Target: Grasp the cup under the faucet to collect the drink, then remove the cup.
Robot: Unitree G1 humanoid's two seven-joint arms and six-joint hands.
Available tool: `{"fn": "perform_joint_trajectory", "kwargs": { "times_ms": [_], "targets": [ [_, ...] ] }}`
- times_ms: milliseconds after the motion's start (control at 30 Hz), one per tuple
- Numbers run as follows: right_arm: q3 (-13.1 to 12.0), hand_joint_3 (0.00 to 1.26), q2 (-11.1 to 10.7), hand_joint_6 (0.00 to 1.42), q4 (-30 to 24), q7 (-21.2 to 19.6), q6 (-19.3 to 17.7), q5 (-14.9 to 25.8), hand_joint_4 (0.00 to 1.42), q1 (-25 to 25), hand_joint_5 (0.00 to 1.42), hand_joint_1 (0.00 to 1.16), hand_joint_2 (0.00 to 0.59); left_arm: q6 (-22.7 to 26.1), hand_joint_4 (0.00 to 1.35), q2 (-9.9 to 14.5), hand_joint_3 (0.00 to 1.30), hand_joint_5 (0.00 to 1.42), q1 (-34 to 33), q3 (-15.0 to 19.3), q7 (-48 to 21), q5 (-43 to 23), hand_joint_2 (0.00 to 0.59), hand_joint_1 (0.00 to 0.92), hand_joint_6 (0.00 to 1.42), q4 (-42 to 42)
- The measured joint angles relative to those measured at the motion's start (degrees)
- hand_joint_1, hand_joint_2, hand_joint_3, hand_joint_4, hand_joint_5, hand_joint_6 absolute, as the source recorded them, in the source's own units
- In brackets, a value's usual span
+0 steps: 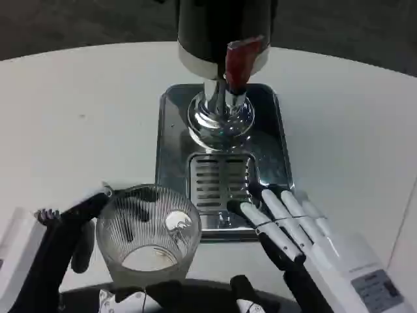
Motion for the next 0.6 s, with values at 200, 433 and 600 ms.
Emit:
{"fn": "perform_joint_trajectory", "kwargs": {
  "times_ms": [200, 433, 600],
  "targets": [
    [0.04, 0.13, 0.35, 0.0, -0.05, 0.16, 0.0, 0.02, 0.0, 0.35, 0.0, 0.22, 0.497, 0.02, 1.08, -0.06, 0.98, 1.21, 0.02, -0.01, -0.04, 0.09, 0.194, 0.555, 1.34, -0.01],
    [0.08, 0.14, 0.72, 0.0, -0.08, 0.38, 0.0, 0.05, 0.01, 0.62, 0.0, 0.23, 0.507, 0.18, 1.08, -0.25, 0.98, 1.21, 0.03, -0.01, -0.41, -0.08, 0.194, 0.555, 1.34, 0.0],
    [0.09, 0.14, 1.17, 0.0, -0.13, 0.66, 0.03, 0.04, 0.01, 0.79, 0.0, 0.24, 0.507, 0.38, 1.08, -0.27, 0.98, 1.21, -0.09, -0.01, -0.42, -0.11, 0.194, 0.555, 1.34, 0.0]
  ]
}}
